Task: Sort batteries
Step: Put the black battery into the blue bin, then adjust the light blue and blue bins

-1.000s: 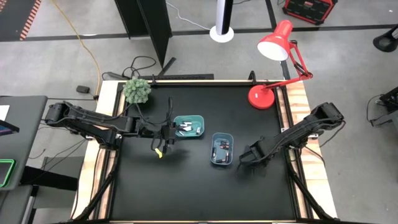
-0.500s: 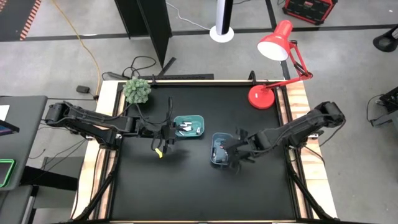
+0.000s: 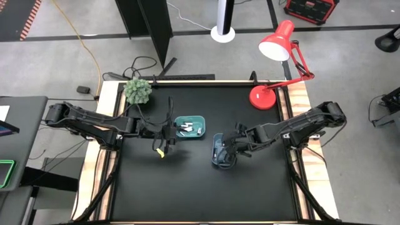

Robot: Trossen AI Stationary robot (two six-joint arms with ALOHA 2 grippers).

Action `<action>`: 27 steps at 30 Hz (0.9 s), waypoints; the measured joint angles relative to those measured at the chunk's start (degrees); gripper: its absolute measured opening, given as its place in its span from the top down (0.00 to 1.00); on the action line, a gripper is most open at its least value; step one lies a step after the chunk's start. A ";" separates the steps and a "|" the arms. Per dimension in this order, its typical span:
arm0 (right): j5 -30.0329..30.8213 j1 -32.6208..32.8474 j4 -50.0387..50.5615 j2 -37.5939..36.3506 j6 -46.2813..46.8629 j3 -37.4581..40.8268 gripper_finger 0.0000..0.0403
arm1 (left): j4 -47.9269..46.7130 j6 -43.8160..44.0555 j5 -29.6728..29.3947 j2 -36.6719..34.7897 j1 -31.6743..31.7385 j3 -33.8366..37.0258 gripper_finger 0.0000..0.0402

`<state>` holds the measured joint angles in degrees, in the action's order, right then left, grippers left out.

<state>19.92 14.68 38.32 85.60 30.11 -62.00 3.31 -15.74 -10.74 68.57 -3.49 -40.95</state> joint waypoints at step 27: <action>22.58 14.58 -12.06 0.00 -6.21 0.46 0.97 | -14.00 -2.52 5.21 6.35 30.11 0.00 0.72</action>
<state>42.50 29.26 26.26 85.60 23.90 -61.54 -10.70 -18.26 -5.53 74.92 26.62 -40.95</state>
